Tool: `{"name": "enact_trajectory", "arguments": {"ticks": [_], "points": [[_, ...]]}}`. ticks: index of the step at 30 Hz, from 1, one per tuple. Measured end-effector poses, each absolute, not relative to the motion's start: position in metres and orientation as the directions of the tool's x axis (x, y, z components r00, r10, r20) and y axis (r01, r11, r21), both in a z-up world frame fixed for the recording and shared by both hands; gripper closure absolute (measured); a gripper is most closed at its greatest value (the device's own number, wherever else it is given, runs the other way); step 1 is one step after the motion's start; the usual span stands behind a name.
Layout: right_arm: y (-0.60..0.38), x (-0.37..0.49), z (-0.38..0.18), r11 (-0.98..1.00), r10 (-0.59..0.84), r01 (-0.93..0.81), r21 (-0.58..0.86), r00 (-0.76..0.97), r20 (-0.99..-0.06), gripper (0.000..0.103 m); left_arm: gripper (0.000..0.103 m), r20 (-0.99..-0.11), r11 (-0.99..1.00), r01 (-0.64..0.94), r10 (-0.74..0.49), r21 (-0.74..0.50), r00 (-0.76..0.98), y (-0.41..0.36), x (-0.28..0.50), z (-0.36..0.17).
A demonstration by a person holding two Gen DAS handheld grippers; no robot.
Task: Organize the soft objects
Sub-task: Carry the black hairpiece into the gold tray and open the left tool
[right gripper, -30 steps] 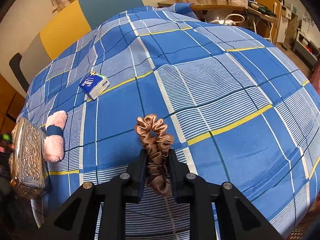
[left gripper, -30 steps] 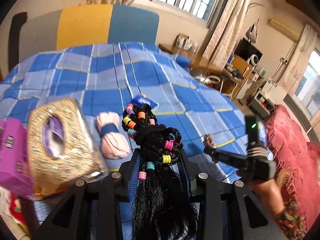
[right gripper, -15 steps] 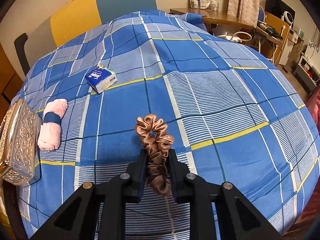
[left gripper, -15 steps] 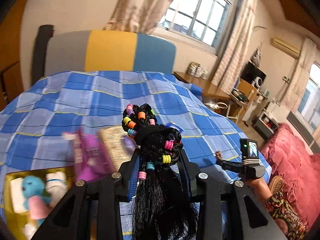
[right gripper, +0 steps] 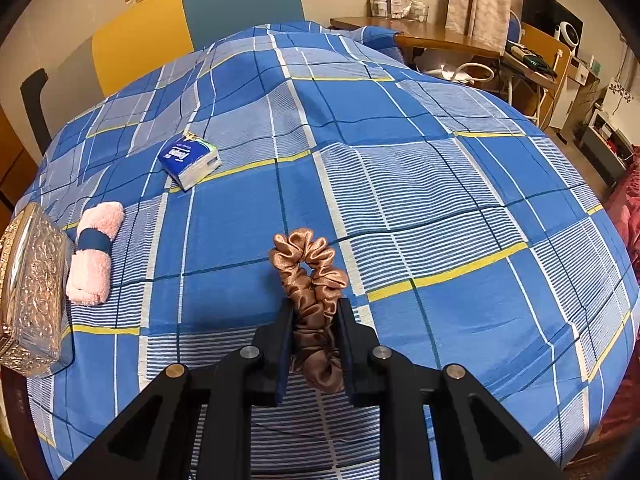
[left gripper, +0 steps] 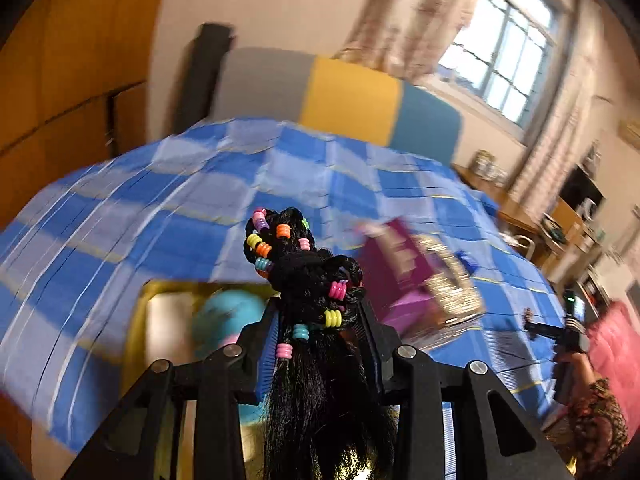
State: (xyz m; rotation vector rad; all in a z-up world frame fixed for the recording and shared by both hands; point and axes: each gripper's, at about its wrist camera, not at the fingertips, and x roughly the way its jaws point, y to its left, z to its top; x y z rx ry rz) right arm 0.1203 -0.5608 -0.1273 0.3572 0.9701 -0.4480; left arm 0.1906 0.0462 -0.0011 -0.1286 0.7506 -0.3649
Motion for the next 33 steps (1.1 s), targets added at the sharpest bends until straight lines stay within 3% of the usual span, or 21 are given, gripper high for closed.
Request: {"name": "enact_trajectory", "arguments": {"ticks": [3, 9, 14, 19, 22, 24, 27, 28, 31, 33], "points": [[-0.559, 0.122, -0.129, 0.857, -0.212, 0.511, 0.072, 0.476, -0.854, 0.083, 0.066, -0.673, 0.947, 0.254, -0.319, -0.197, 0.667, 0.069, 0.186, -0.021], [-0.556, 0.123, -0.130, 0.861, -0.225, 0.506, 0.052, 0.469, -0.854, 0.083, 0.066, -0.732, 0.931, 0.295, -0.354, -0.215, 0.583, 0.082, 0.178, -0.058], [-0.554, 0.121, -0.126, 0.861, -0.241, 0.507, 0.048, 0.488, -0.839, 0.083, 0.066, -0.759, 0.882, 0.451, -0.385, -0.135, 0.526, 0.054, 0.161, -0.078], [-0.553, 0.121, -0.123, 0.863, -0.252, 0.503, 0.041, 0.501, -0.828, 0.083, 0.066, -0.787, 0.763, 0.647, -0.385, 0.022, 0.482, 0.012, 0.143, -0.088], [-0.551, 0.122, -0.124, 0.867, -0.254, 0.498, 0.031, 0.493, -0.832, 0.083, 0.065, -0.814, 0.725, 0.687, -0.371, 0.047, 0.447, 0.003, 0.143, -0.095], [-0.551, 0.122, -0.124, 0.869, -0.257, 0.495, 0.024, 0.491, -0.832, 0.083, 0.065, -0.819, 0.736, 0.676, -0.365, 0.038, 0.443, 0.008, 0.145, -0.097], [-0.550, 0.122, -0.123, 0.872, -0.256, 0.490, 0.024, 0.497, -0.829, 0.083, 0.062, -0.816, 0.747, 0.660, -0.427, -0.075, 0.390, 0.023, 0.149, -0.096], [-0.550, 0.122, -0.124, 0.872, -0.255, 0.489, 0.025, 0.496, -0.830, 0.084, 0.055, -0.828, 0.750, 0.658, -0.414, -0.074, 0.378, 0.025, 0.150, -0.098], [-0.550, 0.123, -0.124, 0.872, -0.254, 0.489, 0.024, 0.493, -0.832, 0.083, 0.054, -0.864, 0.733, 0.680, -0.334, 0.015, 0.378, 0.024, 0.146, -0.110], [-0.549, 0.123, -0.125, 0.873, -0.255, 0.487, 0.020, 0.492, -0.832, 0.083, 0.054, -0.879, 0.729, 0.684, -0.319, 0.011, 0.354, 0.026, 0.147, -0.117]]}}
